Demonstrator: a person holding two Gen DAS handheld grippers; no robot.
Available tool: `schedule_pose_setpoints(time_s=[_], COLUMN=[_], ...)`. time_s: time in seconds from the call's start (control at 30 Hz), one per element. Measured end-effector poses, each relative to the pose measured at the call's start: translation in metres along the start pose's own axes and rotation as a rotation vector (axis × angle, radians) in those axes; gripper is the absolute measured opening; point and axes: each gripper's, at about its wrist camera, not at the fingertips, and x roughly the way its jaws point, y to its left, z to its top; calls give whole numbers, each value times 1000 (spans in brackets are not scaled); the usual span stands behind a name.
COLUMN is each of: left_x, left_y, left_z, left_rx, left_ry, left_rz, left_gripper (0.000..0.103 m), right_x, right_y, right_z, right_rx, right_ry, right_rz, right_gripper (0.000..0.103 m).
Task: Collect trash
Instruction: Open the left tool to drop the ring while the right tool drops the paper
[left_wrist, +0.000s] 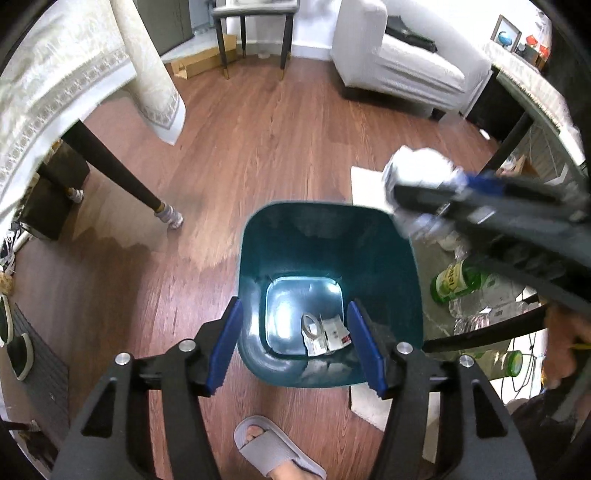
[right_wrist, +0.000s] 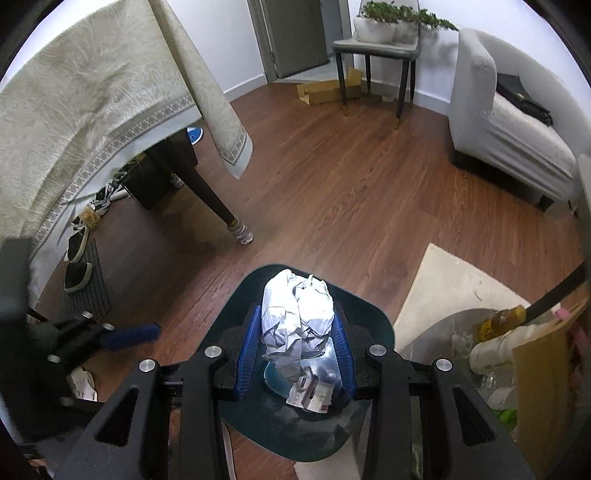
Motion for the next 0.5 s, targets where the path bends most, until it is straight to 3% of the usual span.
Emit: schedule_pose_setpoints(time_s=[0.23, 0.5], left_x=[-34, -75], left_y=[0, -1], left_z=[11, 27], left_rx=[-11, -52], left_ry=[-90, -191], left_rz=[-2, -32], left_gripper=[55, 38], right_x=[23, 53], right_y=[-1, -3], right_z=[-11, -33], right_rx=[15, 20], right_ry=[51, 143], right_rz=[-5, -5], right_gripper=[38, 38])
